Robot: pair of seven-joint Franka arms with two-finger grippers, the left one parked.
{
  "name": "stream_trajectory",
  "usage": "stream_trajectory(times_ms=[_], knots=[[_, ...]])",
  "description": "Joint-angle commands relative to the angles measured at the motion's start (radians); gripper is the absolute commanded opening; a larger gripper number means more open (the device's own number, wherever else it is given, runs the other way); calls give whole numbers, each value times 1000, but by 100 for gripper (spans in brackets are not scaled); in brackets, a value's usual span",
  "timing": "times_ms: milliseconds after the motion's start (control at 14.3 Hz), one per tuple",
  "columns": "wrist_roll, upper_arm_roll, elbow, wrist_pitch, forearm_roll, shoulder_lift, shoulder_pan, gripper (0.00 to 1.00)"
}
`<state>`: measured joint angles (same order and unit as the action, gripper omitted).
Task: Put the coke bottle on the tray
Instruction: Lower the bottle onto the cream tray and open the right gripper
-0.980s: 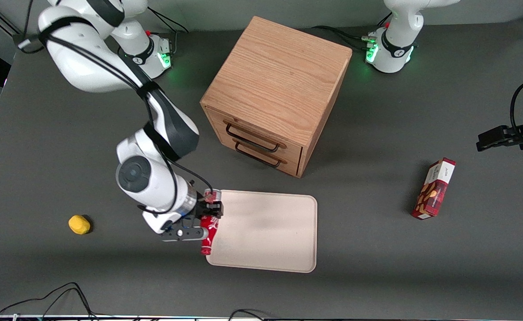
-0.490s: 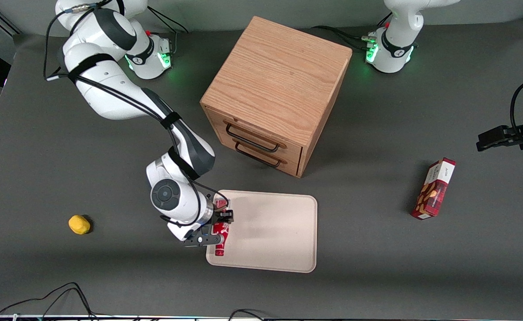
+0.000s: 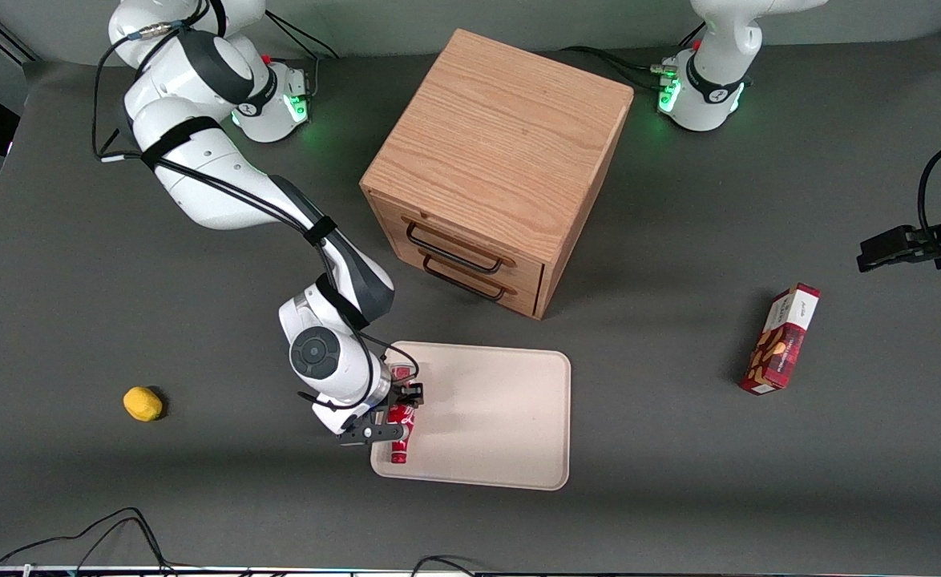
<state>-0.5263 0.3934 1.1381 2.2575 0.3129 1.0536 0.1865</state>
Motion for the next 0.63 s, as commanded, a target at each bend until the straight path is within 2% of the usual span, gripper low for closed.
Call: stream_trajectory(times_ms=[0, 280, 560], knots=[[-43, -11, -6, 19, 49, -1, 13, 100], [-46, -10, 30, 2, 63, -59, -2, 100], [-34, -4, 228, -143, 51, -337, -120, 100]])
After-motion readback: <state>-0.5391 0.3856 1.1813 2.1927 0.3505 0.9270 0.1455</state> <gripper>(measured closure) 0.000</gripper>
